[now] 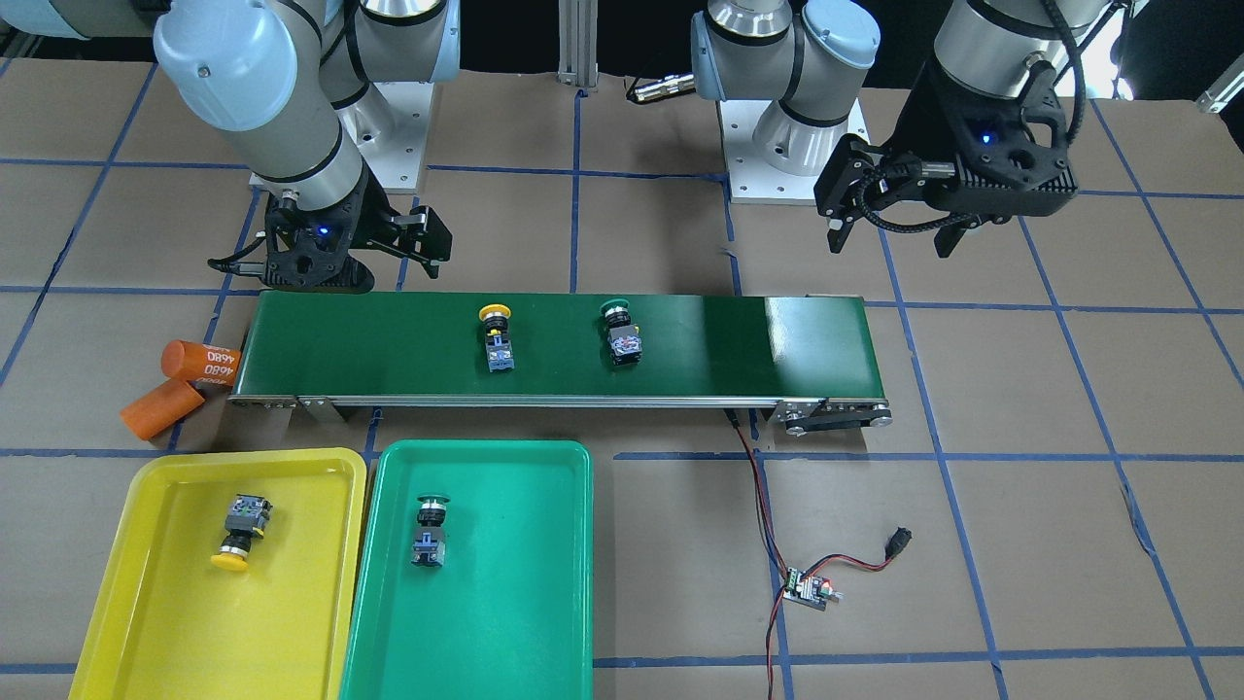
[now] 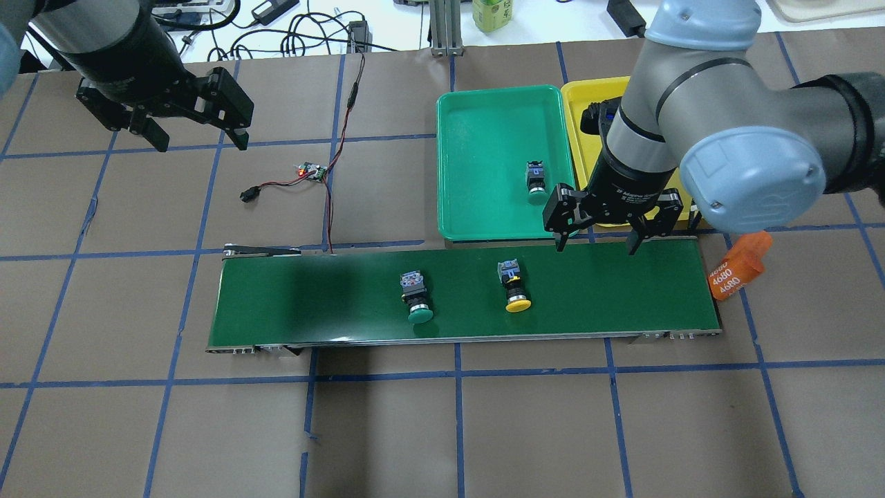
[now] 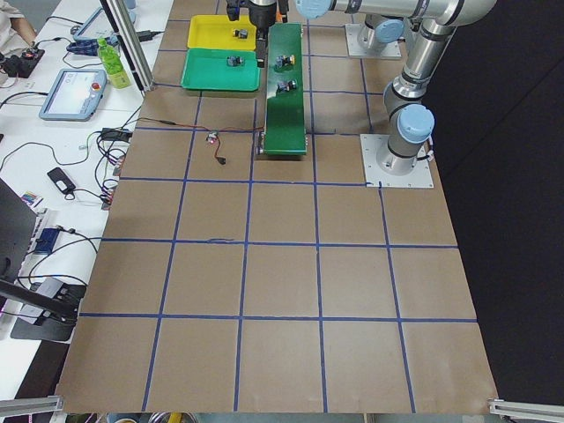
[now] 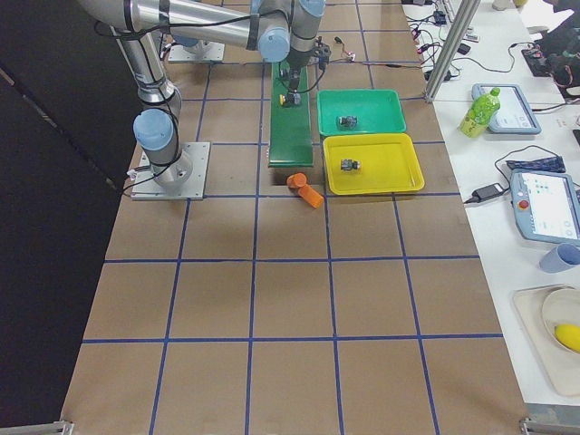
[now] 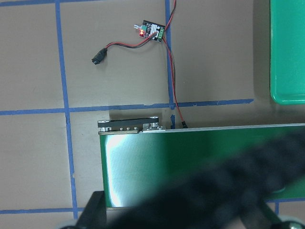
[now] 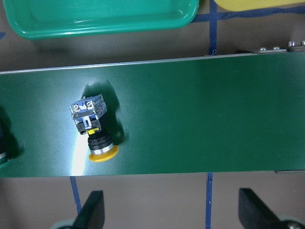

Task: Sort buttons by color to trays
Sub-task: 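Lower the right gripper and grasp the yellow-capped button on the belt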

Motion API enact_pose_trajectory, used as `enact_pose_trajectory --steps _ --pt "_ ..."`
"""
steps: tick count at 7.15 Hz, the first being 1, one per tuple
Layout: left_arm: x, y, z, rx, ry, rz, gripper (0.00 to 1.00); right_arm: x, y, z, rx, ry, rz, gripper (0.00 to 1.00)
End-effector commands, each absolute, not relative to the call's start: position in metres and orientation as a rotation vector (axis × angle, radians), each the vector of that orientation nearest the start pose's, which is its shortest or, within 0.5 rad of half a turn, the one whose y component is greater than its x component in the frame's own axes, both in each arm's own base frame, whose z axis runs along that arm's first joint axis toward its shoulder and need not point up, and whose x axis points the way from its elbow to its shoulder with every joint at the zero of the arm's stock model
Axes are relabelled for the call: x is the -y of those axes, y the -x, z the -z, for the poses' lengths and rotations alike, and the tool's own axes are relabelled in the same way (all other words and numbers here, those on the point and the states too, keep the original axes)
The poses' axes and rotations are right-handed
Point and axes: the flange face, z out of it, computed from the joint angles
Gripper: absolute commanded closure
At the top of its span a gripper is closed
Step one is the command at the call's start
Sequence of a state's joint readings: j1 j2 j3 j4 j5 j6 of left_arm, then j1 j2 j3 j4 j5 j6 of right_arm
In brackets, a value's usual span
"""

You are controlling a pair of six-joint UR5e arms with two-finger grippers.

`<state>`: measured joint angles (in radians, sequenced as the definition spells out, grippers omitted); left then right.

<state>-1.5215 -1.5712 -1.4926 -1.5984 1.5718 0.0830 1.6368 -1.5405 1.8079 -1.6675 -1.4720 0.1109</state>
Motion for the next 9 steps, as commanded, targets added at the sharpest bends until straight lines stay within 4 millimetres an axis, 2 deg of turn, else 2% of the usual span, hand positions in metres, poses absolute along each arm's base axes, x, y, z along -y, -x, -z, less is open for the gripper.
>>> enact_pose_trajectory --steps 1,2,3,4,6,7,9 --pt "0.502 0.109 -0.519 -3.136 -0.048 0.065 0.00 0.473 -0.192 -0.345 -3.049 -0.024 -0.249 0.00" --pt "0.502 0.109 -0.518 -3.137 -0.048 0.062 0.00 0.472 -0.212 -0.331 -3.052 0.033 -0.277 0.00" --pt "0.502 0.110 -0.519 -3.138 -0.046 0.067 0.00 0.476 -0.219 -0.322 -3.051 0.051 -0.260 0.00" --pt "0.502 0.109 -0.520 -3.137 -0.031 0.067 0.00 0.475 -0.219 -0.302 -3.051 0.051 -0.297 0.00" --pt "0.502 0.109 -0.520 -3.137 -0.022 0.067 0.00 0.463 -0.217 -0.260 -3.051 0.052 -0.284 0.00" --pt "0.501 0.110 -0.521 -3.138 -0.017 0.070 0.00 0.461 -0.217 -0.248 -3.051 0.053 -0.267 0.00" --pt "0.502 0.110 -0.520 -3.139 0.022 0.067 0.00 0.463 -0.223 -0.244 -2.999 0.045 -0.284 0.00"
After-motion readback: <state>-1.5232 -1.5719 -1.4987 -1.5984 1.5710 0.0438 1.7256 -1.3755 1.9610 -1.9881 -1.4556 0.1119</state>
